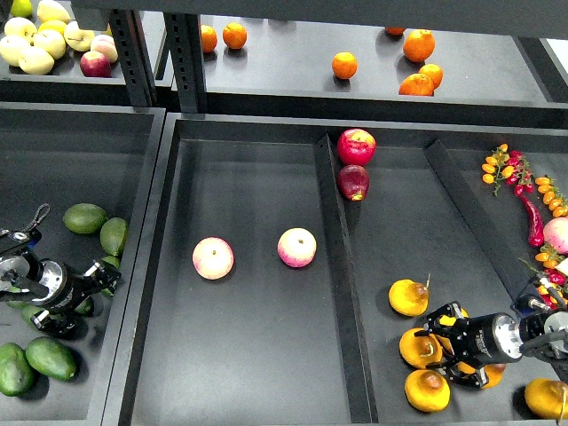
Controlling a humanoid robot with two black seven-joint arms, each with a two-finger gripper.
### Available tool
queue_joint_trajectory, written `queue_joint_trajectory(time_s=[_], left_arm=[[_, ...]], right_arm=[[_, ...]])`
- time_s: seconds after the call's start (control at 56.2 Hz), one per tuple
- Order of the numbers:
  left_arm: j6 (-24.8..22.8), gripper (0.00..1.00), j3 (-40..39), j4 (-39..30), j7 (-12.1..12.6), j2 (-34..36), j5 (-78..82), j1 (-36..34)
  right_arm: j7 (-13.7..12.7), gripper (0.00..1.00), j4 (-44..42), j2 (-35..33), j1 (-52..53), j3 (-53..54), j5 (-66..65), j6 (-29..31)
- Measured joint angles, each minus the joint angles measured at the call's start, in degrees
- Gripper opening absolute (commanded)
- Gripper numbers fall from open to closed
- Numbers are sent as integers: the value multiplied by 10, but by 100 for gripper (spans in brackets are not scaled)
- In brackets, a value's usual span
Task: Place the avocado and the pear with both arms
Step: 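Lower the pear among the other pears and open the right gripper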
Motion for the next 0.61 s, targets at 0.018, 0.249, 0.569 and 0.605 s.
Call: queue_joint_trajectory(time_s=[0.018,0.249,0.569,0.605], left_arm=[[0,84,0,0,0,0,0,0],[0,85,0,0,0,0,0,-2],[-3,100,-45,-6,-2,1,-22,-22],[-2,100,-57,-4,-1,5,-28,-22]], right_arm=[[0,87,0,0,0,0,0,0],[-1,99,6,-8,1,0,1,0],[0,100,51,-46,10,10,35,0],[0,100,55,-50,10,15,46,0]])
